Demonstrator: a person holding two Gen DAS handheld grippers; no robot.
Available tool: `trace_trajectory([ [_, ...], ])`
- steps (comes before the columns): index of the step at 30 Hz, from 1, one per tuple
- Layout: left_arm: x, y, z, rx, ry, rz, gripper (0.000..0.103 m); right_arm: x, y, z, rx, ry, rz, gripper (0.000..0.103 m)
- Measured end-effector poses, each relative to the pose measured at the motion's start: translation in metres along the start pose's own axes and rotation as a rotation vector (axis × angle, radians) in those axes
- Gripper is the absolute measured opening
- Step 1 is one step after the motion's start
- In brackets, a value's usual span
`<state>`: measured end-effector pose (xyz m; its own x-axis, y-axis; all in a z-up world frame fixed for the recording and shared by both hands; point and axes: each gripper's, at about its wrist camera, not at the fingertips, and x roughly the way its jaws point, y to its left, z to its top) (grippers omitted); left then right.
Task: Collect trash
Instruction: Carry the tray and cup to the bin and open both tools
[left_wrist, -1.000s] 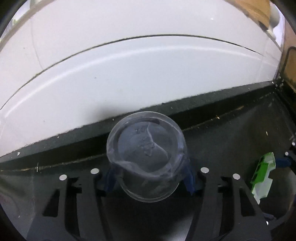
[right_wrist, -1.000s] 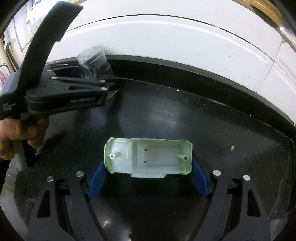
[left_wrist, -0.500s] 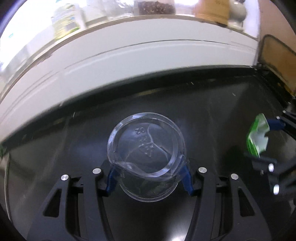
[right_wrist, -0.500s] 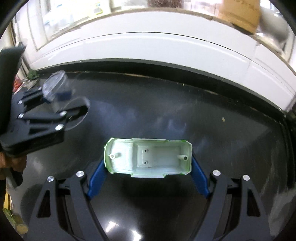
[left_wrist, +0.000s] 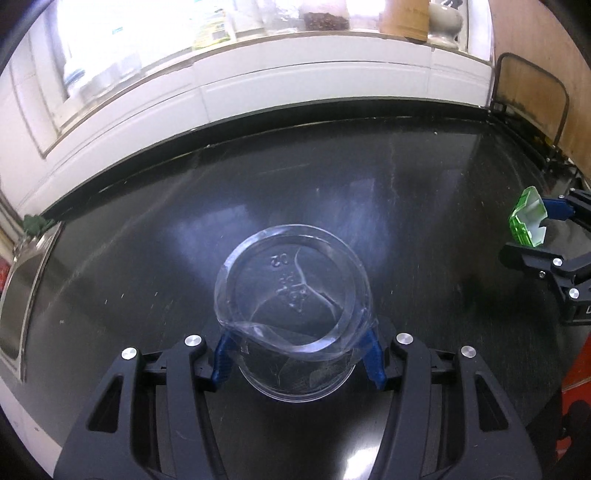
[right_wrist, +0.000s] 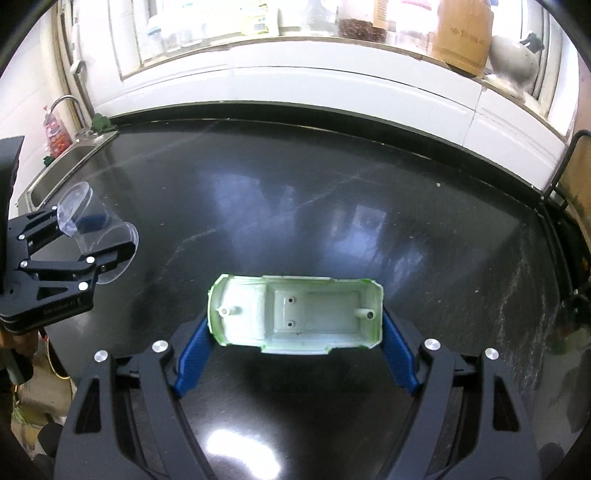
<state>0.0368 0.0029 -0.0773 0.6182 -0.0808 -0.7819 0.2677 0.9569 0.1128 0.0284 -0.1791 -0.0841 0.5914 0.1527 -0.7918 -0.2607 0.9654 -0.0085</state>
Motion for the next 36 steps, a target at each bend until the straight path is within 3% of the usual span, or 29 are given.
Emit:
trace_trajectory([
  [8, -0.027, 0.046, -0.029, -0.082, -0.022, 0.047, 0.055, 0.0, 0.054, 0.013, -0.07, -0.01, 0.047, 0.078],
  [14, -0.062, 0.119, -0.074, -0.202, -0.029, 0.155, 0.055, 0.014, 0.162, 0.04, -0.21, -0.014, 0.202, 0.078],
  [17, -0.089, 0.167, -0.113, -0.284, -0.027, 0.244, 0.055, 0.018, 0.234, 0.044, -0.3, -0.011, 0.302, 0.078],
  [20, -0.123, 0.224, -0.175, -0.407, -0.001, 0.345, 0.055, 0.019, 0.319, 0.038, -0.412, 0.003, 0.422, 0.078],
  [25, -0.16, 0.282, -0.276, -0.569, 0.067, 0.482, 0.055, 0.009, 0.45, 0.005, -0.601, 0.047, 0.604, 0.078],
  [29, -0.167, 0.314, -0.362, -0.723, 0.124, 0.493, 0.055, 0.014, 0.532, -0.034, -0.718, 0.112, 0.701, 0.078],
  [32, -0.152, 0.326, -0.401, -0.796, 0.161, 0.469, 0.055, 0.035, 0.571, -0.059, -0.741, 0.187, 0.719, 0.078],
  [36, -0.121, 0.33, -0.428, -0.829, 0.165, 0.435, 0.055, 0.073, 0.6, -0.082, -0.753, 0.272, 0.691, 0.078],
])
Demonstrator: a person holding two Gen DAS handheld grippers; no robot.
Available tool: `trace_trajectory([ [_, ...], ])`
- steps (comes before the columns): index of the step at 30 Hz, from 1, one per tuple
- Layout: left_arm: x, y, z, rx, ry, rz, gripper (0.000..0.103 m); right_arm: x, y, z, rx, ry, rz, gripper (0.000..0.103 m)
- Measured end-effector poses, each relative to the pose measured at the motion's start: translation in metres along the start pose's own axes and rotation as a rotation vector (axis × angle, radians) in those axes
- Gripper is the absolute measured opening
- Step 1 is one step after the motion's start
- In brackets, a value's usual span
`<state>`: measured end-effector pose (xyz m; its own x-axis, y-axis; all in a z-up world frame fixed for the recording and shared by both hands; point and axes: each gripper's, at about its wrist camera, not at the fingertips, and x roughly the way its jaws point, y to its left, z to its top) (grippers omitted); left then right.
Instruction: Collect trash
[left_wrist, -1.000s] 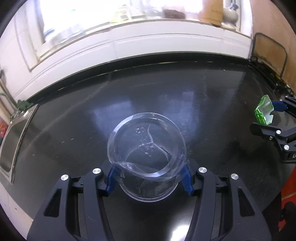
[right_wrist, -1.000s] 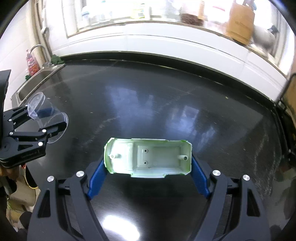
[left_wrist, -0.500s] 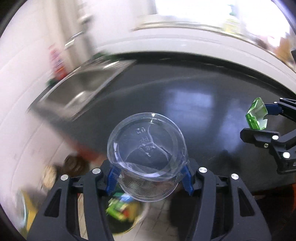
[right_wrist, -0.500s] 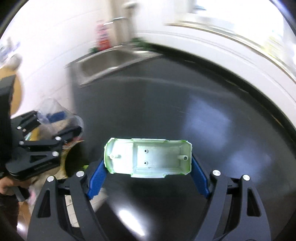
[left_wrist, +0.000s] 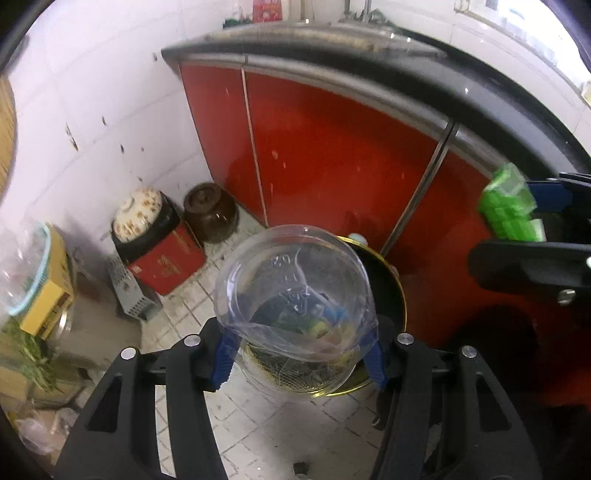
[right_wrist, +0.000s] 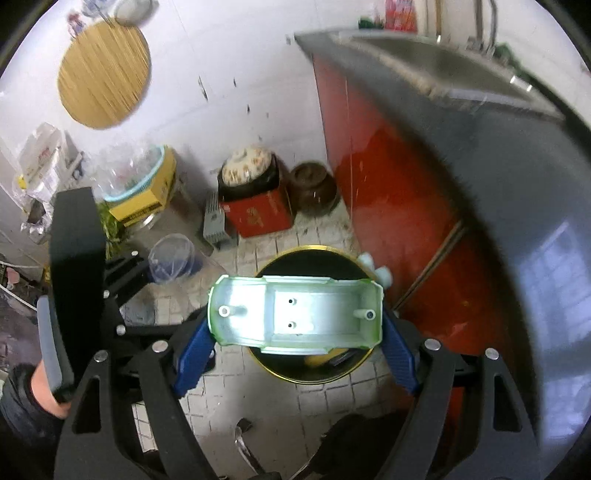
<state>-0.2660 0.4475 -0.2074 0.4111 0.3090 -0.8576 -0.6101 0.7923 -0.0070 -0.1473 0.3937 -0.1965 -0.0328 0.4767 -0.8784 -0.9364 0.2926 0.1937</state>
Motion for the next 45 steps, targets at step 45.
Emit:
trace_trajectory([
  [45, -0.072, -0.068, 0.051, 0.077, -0.083, -0.057, 0.096, -0.174, -0.093, -0.051, 0.228, -0.183, -0.135, 0.096],
])
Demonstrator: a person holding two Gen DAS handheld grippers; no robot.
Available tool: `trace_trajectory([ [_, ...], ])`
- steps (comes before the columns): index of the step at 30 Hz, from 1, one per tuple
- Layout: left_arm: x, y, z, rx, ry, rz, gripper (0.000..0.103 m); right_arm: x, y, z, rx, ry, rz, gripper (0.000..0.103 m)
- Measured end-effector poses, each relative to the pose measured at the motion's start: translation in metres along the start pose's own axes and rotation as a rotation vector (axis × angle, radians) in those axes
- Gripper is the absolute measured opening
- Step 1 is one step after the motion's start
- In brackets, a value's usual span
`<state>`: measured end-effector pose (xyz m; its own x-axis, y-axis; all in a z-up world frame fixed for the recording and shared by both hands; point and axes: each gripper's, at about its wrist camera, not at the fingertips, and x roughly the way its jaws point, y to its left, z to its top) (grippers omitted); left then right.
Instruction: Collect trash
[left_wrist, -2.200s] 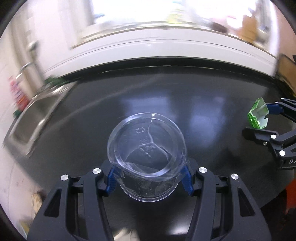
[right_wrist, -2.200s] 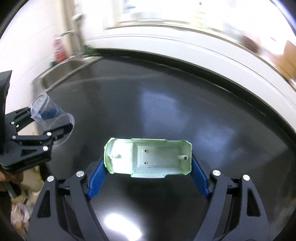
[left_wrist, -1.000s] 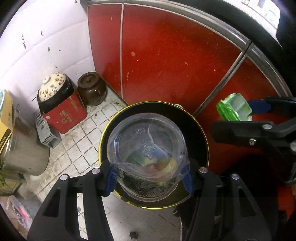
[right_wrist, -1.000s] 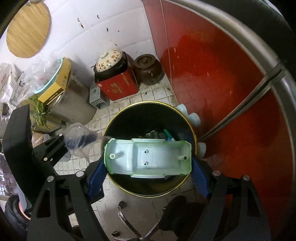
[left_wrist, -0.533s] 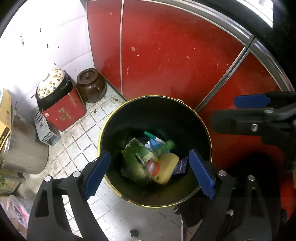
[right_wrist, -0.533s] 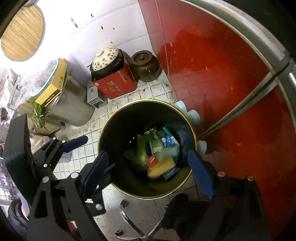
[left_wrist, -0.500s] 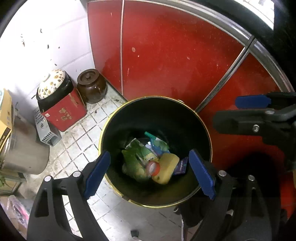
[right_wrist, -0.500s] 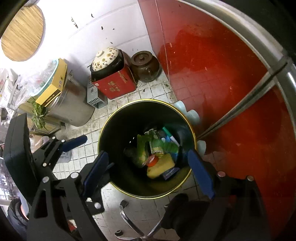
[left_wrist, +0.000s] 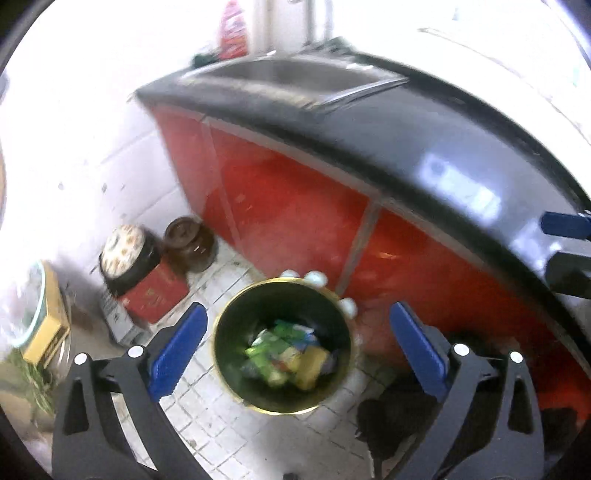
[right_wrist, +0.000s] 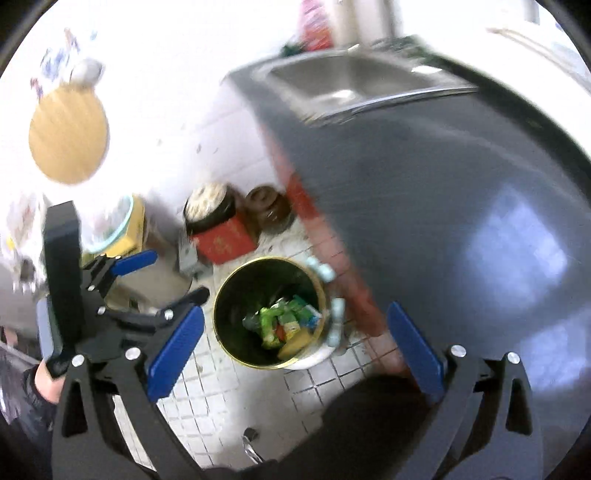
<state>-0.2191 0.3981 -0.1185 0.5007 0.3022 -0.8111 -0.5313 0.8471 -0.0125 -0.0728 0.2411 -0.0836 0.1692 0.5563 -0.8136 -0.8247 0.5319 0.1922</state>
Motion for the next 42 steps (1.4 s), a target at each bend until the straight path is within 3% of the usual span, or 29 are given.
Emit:
trace_trajectory([
  [7, -0.034, -0.119, 0.036, 0.16, -0.048, -0.134, 0.096, -0.135, -0.123, -0.057, 0.23, -0.146, -0.195, 0.096],
  [14, -0.052, -0.277, 0.053, 0.329, -0.085, -0.328, 0.096, -0.242, -0.239, -0.149, 0.526, -0.192, -0.548, 0.096],
  [18, -0.053, -0.345, 0.054, 0.371, -0.074, -0.406, 0.096, -0.272, -0.274, -0.195, 0.62, -0.186, -0.727, 0.096],
  [21, -0.057, -0.388, 0.05, 0.426, -0.081, -0.424, 0.096, -0.287, -0.289, -0.223, 0.65, -0.185, -0.808, 0.096],
  [23, -0.058, -0.412, 0.045, 0.462, -0.089, -0.4, 0.096, -0.291, -0.297, -0.232, 0.668, -0.197, -0.825, 0.096],
  [28, -0.058, -0.428, 0.037, 0.486, -0.08, -0.408, 0.096, -0.291, -0.302, -0.244, 0.694, -0.201, -0.808, 0.096],
  [42, -0.042, -0.425, 0.041, 0.465, -0.049, -0.372, 0.096, -0.28, -0.308, -0.23, 0.689, -0.189, -0.783, 0.096],
])
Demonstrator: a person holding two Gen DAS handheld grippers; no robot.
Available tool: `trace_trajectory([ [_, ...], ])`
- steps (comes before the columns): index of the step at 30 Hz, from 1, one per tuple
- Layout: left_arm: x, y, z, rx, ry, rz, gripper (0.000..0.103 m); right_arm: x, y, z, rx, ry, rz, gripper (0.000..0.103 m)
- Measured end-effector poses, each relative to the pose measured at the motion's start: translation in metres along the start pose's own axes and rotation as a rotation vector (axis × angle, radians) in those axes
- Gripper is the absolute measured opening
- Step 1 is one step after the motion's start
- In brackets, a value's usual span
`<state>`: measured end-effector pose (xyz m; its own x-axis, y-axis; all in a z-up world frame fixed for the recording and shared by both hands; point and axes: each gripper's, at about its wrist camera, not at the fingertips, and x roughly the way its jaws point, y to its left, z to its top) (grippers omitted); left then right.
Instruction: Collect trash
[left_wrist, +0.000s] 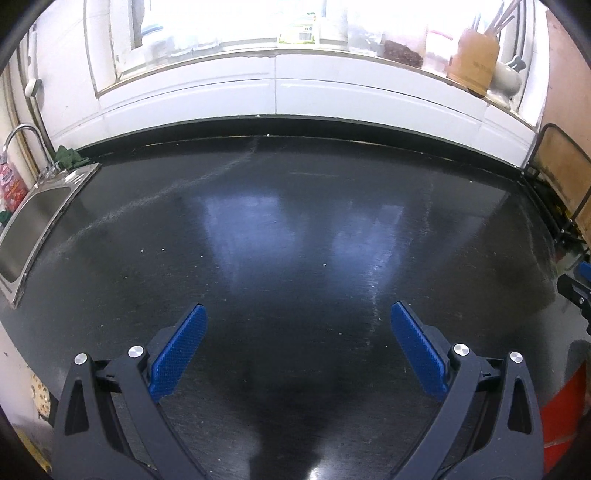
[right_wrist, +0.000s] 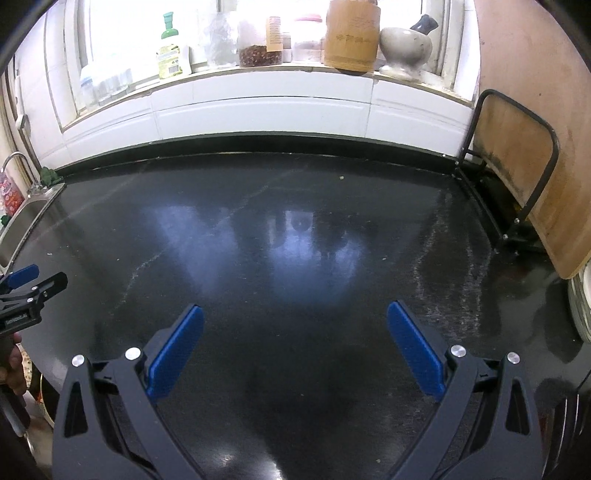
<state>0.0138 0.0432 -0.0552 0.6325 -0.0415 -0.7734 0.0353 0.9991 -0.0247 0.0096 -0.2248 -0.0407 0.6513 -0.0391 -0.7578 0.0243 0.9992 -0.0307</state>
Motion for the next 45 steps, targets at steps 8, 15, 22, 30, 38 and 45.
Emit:
trace_trajectory([
  [8, -0.0003, 0.0045, 0.0026, -0.011, -0.003, -0.001, 0.096, -0.0018, 0.0066, 0.0017, -0.015, -0.006, 0.002, 0.096],
  [15, -0.001, 0.0035, 0.0028, -0.011, -0.004, -0.005, 0.096, -0.0018, 0.0075, 0.0012, -0.016, -0.004, 0.004, 0.096],
  [22, -0.0017, 0.0025, 0.0031, -0.009, -0.005, -0.003, 0.096, -0.0029, 0.0069, -0.0007, -0.012, -0.005, 0.002, 0.096],
  [30, -0.0021, 0.0014, 0.0031, -0.011, -0.004, -0.002, 0.096, -0.0063, 0.0075, -0.0036, -0.007, -0.008, -0.003, 0.096],
  [38, -0.0028, 0.0005, 0.0027, -0.007, -0.004, -0.005, 0.096, -0.0065, 0.0073, -0.0032, -0.009, -0.009, -0.001, 0.096],
  [45, -0.002, 0.0009, 0.0013, -0.011, -0.001, -0.004, 0.096, -0.0079, 0.0077, -0.0039, -0.009, -0.01, -0.003, 0.096],
])
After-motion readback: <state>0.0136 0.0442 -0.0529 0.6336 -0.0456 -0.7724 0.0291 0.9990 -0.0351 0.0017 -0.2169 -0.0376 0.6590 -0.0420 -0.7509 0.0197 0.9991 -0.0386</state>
